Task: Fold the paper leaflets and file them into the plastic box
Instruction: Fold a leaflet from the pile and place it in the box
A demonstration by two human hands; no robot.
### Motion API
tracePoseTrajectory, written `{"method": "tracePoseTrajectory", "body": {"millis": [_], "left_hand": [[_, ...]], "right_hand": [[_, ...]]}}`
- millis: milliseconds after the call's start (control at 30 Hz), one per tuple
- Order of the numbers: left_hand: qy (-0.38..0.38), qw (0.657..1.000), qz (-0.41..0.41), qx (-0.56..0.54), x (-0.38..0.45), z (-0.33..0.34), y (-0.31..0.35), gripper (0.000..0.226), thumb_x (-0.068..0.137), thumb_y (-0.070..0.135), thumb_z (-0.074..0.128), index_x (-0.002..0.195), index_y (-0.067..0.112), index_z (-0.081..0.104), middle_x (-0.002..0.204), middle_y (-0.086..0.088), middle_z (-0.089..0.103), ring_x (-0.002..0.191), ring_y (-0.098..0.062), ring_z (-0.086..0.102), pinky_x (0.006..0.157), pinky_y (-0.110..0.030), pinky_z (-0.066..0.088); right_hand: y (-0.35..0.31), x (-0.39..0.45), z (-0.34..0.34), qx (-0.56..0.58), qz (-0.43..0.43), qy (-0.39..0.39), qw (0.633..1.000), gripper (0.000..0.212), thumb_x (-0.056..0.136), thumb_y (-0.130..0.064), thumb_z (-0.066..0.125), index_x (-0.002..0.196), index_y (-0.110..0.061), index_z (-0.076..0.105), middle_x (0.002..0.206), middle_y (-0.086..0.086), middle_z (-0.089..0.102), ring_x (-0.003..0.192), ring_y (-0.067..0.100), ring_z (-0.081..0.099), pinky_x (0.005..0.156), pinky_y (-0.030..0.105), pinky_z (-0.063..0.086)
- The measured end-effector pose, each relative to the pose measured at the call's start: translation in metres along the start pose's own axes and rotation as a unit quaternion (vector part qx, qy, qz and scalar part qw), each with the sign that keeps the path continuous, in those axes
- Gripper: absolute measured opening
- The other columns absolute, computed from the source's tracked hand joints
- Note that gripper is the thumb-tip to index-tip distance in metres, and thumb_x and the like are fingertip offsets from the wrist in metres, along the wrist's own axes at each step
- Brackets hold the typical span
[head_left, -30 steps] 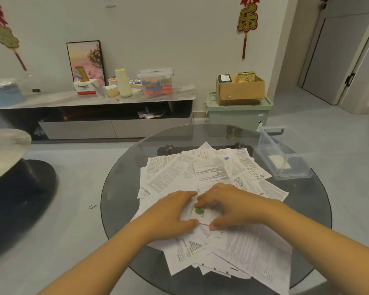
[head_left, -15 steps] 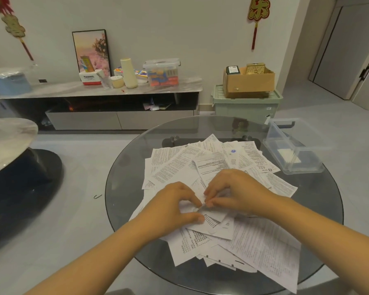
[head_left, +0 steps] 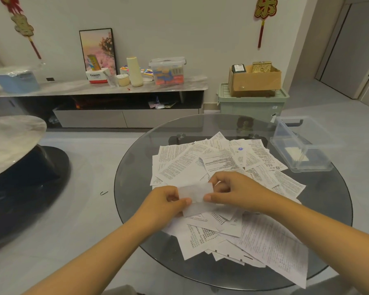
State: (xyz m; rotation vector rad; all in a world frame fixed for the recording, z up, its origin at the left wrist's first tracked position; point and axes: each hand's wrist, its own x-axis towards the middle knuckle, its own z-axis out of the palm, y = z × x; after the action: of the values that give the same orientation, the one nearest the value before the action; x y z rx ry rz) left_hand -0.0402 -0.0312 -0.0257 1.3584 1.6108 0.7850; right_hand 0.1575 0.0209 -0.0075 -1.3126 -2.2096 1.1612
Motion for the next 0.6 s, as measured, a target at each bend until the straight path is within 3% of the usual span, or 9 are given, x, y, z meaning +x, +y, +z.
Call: {"method": "tracePoseTrajectory", "body": {"millis": [133, 233, 333, 400, 500, 600], "left_hand": [[0.05, 0.992, 0.036, 0.113, 0.004, 0.008, -0.002, 0.012, 0.082, 0.021, 0.068, 0.085, 0.026, 0.057, 0.078, 0.009, 0.064, 0.076, -0.013, 0.066, 0.073, -0.03, 0.055], [0.057, 0.988, 0.046, 0.139, 0.006, 0.013, -0.003, 0.04, 0.079, 0.022, 0.073, 0.111, 0.028, 0.048, 0.08, 0.014, 0.053, 0.07, -0.002, 0.055, 0.06, -0.012, 0.042], [0.056, 0.984, 0.051, 0.16, 0.009, 0.016, -0.002, 0.071, 0.078, 0.022, 0.075, 0.134, 0.031, 0.033, 0.093, 0.012, 0.05, 0.075, -0.003, 0.054, 0.061, -0.009, 0.039], [0.061, 0.979, 0.066, 0.185, 0.009, 0.015, -0.002, 0.078, 0.077, 0.024, 0.076, 0.138, 0.032, 0.028, 0.107, 0.011, 0.045, 0.084, -0.004, 0.052, 0.068, -0.009, 0.039], [0.059, 0.961, 0.113, 0.245, 0.01, 0.011, -0.005, 0.065, 0.077, 0.028, 0.076, 0.129, 0.031, 0.039, 0.116, 0.012, 0.032, 0.102, -0.008, 0.048, 0.085, -0.017, 0.041], [0.019, 0.944, 0.156, 0.289, 0.011, 0.009, -0.006, 0.04, 0.079, 0.034, 0.073, 0.115, 0.03, 0.056, 0.112, 0.016, 0.037, 0.112, -0.005, 0.039, 0.093, -0.016, 0.034]], "right_hand": [[0.006, 0.007, 0.015, -0.048, 0.016, 0.054, 0.997, 0.027, 0.079, -0.027, 0.073, 0.094, -0.027, 0.052, 0.071, -0.008, 0.063, 0.062, 0.001, 0.053, 0.064, 0.02, 0.043], [0.006, 0.01, 0.023, -0.084, 0.021, 0.075, 0.993, 0.042, 0.078, -0.026, 0.073, 0.111, -0.028, 0.046, 0.078, -0.009, 0.06, 0.069, 0.004, 0.053, 0.063, 0.021, 0.043], [0.006, 0.011, 0.027, -0.134, 0.013, 0.09, 0.987, 0.056, 0.078, -0.027, 0.073, 0.122, -0.029, 0.038, 0.084, -0.008, 0.057, 0.073, 0.005, 0.051, 0.065, 0.023, 0.043], [0.005, 0.01, 0.027, -0.158, 0.002, 0.101, 0.982, 0.058, 0.077, -0.029, 0.074, 0.122, -0.031, 0.038, 0.092, -0.01, 0.05, 0.078, 0.005, 0.048, 0.067, 0.023, 0.042], [0.005, 0.01, 0.023, -0.228, -0.051, 0.102, 0.967, 0.041, 0.079, -0.033, 0.072, 0.115, -0.032, 0.051, 0.103, -0.013, 0.04, 0.097, 0.007, 0.041, 0.084, 0.025, 0.041], [0.007, 0.009, 0.02, -0.282, -0.105, 0.047, 0.953, 0.034, 0.085, -0.039, 0.064, 0.118, -0.031, 0.061, 0.112, -0.017, 0.047, 0.108, 0.006, 0.033, 0.096, 0.022, 0.031]]}}
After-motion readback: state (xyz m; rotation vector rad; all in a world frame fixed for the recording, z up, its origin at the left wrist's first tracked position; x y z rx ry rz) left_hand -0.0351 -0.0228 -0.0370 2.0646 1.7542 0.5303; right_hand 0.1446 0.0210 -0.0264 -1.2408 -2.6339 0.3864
